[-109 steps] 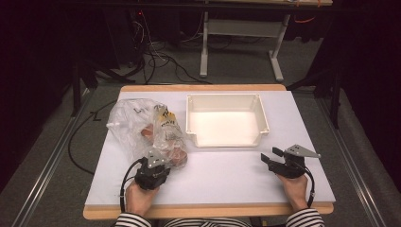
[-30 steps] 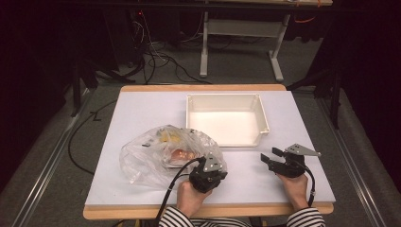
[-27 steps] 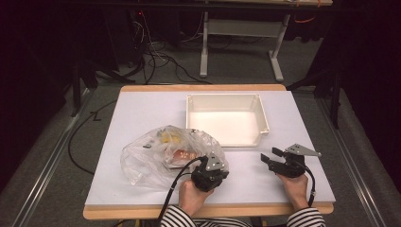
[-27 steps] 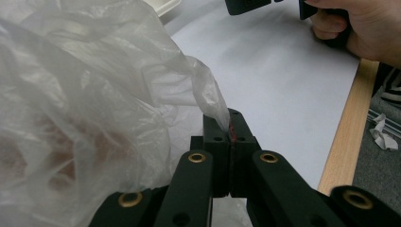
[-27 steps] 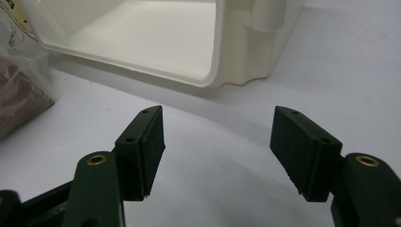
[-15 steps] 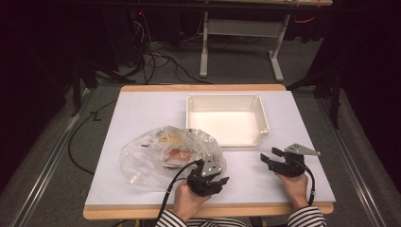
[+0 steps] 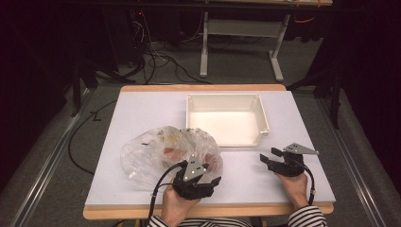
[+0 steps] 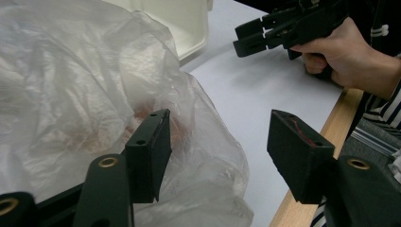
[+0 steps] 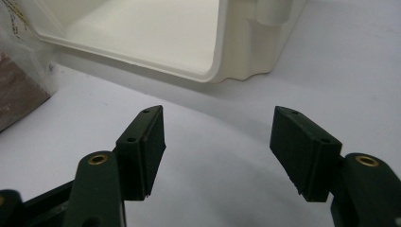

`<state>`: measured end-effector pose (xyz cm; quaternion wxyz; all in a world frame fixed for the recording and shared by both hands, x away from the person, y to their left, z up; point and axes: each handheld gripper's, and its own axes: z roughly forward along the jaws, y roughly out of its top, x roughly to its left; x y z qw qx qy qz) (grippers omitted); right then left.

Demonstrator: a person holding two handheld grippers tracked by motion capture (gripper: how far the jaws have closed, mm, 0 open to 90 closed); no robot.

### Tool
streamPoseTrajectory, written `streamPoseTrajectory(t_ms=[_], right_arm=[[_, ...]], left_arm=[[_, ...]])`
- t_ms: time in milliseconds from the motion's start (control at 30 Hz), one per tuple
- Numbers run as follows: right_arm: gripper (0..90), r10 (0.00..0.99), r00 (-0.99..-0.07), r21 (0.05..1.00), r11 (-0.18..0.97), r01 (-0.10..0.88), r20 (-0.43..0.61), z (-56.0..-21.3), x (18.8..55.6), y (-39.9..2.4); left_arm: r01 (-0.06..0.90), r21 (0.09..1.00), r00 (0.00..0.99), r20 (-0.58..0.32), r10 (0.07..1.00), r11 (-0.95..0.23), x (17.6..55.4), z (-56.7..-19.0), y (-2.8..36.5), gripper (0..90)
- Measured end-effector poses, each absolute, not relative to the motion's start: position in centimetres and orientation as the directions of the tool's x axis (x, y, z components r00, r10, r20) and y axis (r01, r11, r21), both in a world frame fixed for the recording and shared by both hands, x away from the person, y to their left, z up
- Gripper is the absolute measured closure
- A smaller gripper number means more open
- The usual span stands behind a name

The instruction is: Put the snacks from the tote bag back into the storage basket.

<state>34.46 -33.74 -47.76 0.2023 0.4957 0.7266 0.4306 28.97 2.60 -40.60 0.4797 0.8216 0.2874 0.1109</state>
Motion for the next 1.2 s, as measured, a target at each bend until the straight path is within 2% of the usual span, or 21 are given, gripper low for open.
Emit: streamPoseTrajectory(t_ms=[267, 600, 900, 1200], right_arm=[[36.7, 0.892, -0.433, 0.826, 0.146, 0.544, 0.127, -47.7, 34.5, -33.6], [36.7, 0.885, -0.446, 0.820, 0.156, 0.550, 0.131, -47.6, 34.4, -33.3], [36.6, 0.880, -0.457, 0.819, 0.165, 0.550, 0.130, -47.6, 34.4, -33.0], [36.2, 0.870, -0.476, 0.822, 0.175, 0.542, 0.129, -47.5, 34.3, -32.3]], left_arm=[[0.358, 0.871, 0.780, -0.081, 0.620, -0.337, 28.8, -39.8, 4.7, 34.8], [0.366, 0.878, 0.743, -0.077, 0.665, -0.308, 28.9, -39.3, 6.6, 33.1], [0.455, 0.817, 0.672, -0.055, 0.738, -0.354, 30.5, -41.0, 8.7, 30.1], [0.556, 0.751, 0.623, -0.091, 0.777, -0.357, 32.0, -44.5, 9.4, 27.6]])
